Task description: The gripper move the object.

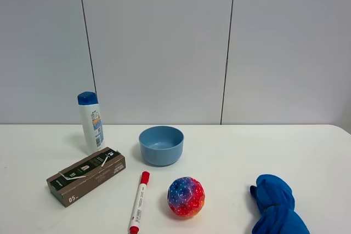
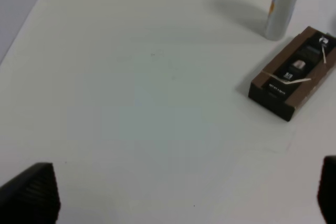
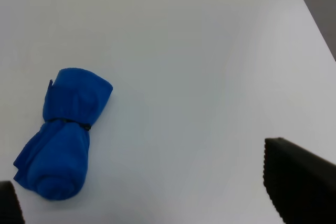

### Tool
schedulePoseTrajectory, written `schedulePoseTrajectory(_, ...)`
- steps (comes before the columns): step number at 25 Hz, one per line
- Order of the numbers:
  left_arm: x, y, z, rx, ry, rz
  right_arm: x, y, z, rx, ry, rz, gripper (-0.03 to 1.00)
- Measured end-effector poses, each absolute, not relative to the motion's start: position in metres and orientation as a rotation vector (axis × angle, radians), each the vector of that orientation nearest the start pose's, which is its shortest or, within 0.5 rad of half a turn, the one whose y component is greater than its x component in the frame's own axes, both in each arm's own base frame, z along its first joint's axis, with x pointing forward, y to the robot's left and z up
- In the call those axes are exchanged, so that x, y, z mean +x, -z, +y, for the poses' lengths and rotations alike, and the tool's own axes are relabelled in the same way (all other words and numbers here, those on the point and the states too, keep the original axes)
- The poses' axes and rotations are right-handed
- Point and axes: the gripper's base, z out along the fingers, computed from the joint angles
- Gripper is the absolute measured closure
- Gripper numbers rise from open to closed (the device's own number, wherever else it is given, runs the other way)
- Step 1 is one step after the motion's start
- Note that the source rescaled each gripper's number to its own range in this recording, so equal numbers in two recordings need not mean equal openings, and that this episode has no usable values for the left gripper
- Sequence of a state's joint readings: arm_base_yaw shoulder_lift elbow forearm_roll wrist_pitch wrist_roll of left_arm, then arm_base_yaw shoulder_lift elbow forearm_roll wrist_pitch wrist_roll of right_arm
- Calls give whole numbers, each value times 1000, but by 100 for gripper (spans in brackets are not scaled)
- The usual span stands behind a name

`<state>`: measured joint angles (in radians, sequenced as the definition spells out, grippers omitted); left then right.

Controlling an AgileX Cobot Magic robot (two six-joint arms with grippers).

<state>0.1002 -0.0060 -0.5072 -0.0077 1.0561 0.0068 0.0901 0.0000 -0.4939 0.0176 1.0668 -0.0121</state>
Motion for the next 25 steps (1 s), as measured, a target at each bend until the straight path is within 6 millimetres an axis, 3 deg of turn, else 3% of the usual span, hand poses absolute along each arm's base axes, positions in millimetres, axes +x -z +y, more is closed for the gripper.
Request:
schedulePoseTrajectory(8, -6, -280, -1, -94, -58, 2025, -5, -275, 1, 30, 12, 2055, 18)
schedulePoseTrajectory(25, -6, -280, -1, -94, -58, 2025, -5, -275, -2, 16, 51, 2055, 19)
